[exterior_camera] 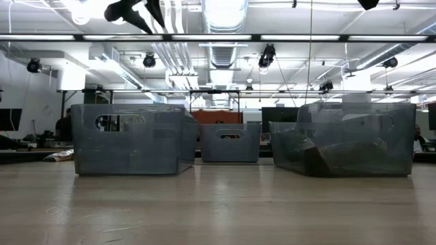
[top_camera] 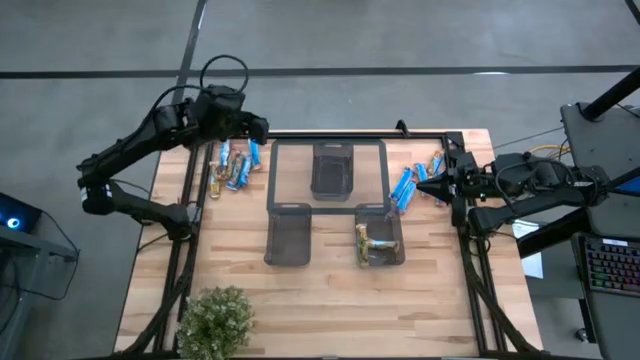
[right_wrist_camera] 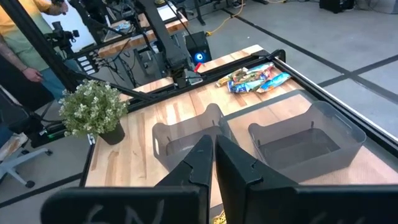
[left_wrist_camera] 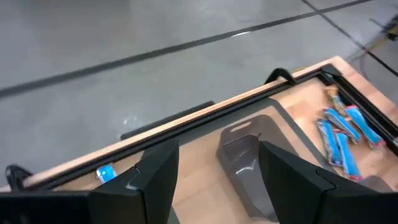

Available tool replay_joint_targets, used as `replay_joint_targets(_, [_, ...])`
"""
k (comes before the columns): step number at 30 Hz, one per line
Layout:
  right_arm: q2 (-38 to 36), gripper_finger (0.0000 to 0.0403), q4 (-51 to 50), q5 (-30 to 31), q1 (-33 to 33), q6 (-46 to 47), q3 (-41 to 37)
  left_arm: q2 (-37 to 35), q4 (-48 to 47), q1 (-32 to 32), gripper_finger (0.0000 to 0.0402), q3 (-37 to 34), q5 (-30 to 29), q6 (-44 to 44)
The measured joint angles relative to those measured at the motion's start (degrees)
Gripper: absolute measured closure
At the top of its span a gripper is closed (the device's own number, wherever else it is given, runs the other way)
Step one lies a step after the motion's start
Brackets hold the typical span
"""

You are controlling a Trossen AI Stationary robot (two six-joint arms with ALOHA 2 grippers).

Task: Pick and place Granola Bars by type
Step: Put the orange granola bar into the bottom right black bin

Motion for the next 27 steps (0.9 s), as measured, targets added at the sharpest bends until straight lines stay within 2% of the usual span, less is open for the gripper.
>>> replay_joint_targets(5, [0.8,0.039,-0.4,0.0,0.0,2.2,0.0,2.4,-2.0,3.7,0.0197,0.7,0.6,-2.3])
replay_joint_targets(16, [2.4,0.039,-4.1,0.0,0.0,5.8,0.0,7.9,-7.2,8.7,0.0197,4.5,4.1,-1.4])
replay_joint_targets(27, [2.8,0.039,-5.0,0.0,0.0,5.9,0.0,16.4,-17.1,15.2,0.0197,13.8,8.2,3.2])
